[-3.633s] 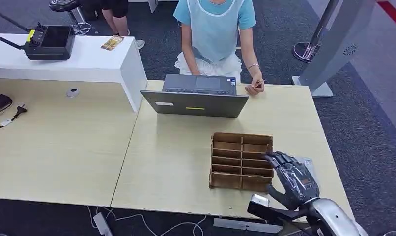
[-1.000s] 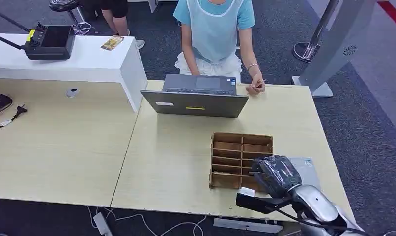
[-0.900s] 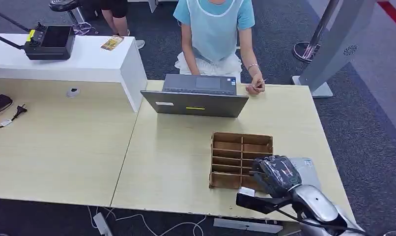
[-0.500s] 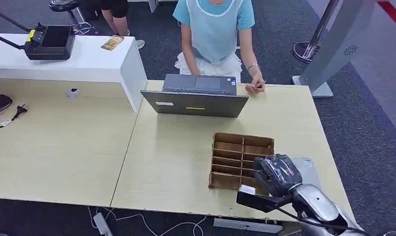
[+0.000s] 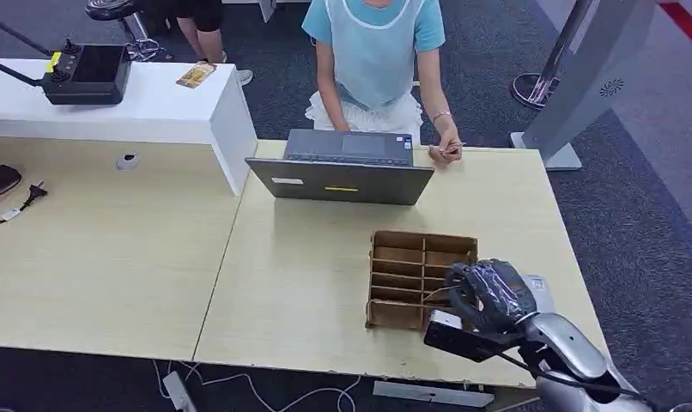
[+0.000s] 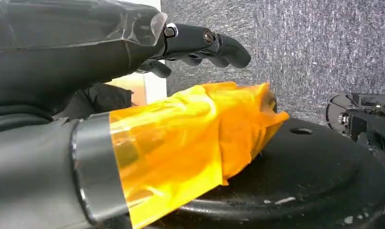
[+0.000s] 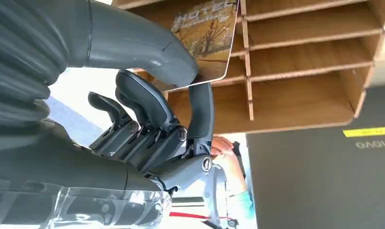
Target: Pass the card to the sensor for recognition and then transmit it.
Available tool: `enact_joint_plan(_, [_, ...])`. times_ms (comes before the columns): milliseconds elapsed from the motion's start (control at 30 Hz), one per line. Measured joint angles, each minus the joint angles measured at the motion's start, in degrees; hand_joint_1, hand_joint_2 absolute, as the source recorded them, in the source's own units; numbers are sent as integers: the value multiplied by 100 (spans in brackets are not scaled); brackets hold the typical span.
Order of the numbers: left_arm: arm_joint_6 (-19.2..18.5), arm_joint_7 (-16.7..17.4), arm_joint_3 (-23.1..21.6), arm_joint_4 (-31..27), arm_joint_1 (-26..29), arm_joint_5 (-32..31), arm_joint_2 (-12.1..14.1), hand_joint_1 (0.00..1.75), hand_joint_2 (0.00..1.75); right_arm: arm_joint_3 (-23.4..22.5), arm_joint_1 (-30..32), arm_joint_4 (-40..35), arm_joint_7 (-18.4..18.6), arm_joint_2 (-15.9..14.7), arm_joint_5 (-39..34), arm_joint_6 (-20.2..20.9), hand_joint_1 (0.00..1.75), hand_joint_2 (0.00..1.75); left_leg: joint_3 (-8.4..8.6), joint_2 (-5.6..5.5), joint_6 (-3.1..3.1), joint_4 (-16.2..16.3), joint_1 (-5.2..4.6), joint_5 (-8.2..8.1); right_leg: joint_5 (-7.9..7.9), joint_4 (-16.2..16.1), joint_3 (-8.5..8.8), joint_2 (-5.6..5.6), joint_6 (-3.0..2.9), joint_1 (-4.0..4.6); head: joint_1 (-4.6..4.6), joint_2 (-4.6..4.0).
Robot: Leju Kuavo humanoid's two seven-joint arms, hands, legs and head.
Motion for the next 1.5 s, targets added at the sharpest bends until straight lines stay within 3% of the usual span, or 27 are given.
enact_joint_plan(1000, [0, -61, 44, 0, 1, 28, 0, 0, 0, -806, 32, -844, -435, -258, -599, -114, 175, 175, -2, 0, 0, 0, 0, 0, 0, 0, 1, 0, 0, 0, 0, 0])
enact_joint_plan(1500, [9, -101, 66, 0, -4, 26, -2, 0, 0, -715, -1070, -756, -474, -2, -496, -212, 175, 175, -3, 0, -1, 0, 0, 2, 3, 0, 2, 1, 0, 0, 0, 0])
